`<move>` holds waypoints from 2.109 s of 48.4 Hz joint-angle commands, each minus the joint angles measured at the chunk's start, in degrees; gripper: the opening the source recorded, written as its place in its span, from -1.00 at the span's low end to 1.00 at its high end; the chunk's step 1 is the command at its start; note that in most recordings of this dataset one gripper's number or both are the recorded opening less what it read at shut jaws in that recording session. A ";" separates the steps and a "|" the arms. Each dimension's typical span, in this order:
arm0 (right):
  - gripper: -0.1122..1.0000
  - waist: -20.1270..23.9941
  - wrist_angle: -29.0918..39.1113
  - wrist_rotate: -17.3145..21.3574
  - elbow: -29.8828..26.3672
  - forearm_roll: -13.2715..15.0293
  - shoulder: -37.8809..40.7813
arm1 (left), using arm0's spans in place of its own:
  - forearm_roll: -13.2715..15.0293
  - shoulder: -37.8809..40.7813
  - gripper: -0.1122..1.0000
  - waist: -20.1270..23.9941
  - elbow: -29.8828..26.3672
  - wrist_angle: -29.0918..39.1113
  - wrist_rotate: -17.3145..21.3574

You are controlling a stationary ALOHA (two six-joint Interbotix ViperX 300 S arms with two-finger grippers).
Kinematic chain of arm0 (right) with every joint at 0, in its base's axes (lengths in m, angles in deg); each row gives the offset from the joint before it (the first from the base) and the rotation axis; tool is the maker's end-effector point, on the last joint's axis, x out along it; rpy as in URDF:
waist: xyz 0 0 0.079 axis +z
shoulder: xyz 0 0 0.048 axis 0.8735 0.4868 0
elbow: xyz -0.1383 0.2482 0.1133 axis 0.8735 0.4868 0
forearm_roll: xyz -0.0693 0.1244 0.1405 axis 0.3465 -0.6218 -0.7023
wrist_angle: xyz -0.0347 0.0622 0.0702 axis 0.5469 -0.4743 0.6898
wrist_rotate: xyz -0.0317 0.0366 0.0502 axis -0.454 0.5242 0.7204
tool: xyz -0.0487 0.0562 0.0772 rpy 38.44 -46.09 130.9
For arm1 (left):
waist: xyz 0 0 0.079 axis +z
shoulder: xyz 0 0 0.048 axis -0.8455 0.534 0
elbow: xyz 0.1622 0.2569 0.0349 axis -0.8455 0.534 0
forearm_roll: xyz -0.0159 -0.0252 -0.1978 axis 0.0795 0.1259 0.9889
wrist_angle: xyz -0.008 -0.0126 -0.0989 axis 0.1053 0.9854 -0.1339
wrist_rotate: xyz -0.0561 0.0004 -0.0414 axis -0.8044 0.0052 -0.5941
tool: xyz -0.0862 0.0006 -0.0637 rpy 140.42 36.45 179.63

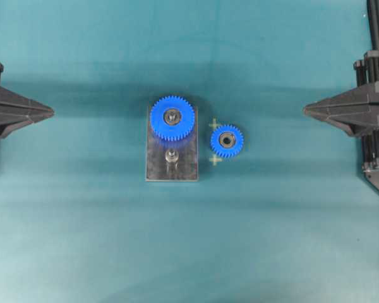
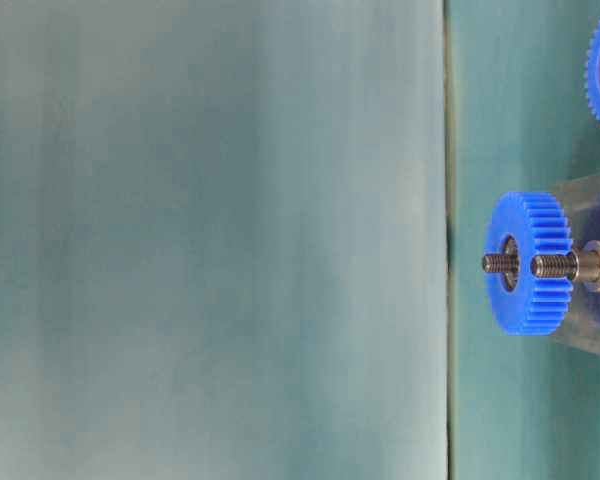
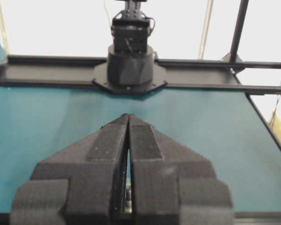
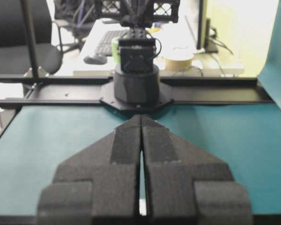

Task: Fit the small gear onto the shaft.
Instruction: 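Move the right gripper over the small blue gear beside the plate, then grasp the small blue gear with the right gripper and lift it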

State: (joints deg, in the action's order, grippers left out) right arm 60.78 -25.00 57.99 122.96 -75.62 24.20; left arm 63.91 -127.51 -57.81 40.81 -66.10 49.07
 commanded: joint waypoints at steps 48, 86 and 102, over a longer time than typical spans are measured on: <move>-0.35 -7.29 51.42 1.93 -29.79 -6.15 51.24 | -0.70 4.83 -0.80 -0.44 -4.48 24.08 -1.23; 0.82 -11.07 52.73 1.41 -34.80 -5.62 62.05 | -0.70 4.39 -0.80 -0.44 -3.96 24.08 -1.32; 0.79 -11.16 53.26 1.58 -36.04 -5.71 64.86 | -0.70 4.22 -0.80 -0.44 -3.78 23.99 -1.32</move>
State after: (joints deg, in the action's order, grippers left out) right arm 49.79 28.08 60.01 87.90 -81.51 89.15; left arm 63.38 -123.38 -58.34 37.82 -41.67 47.84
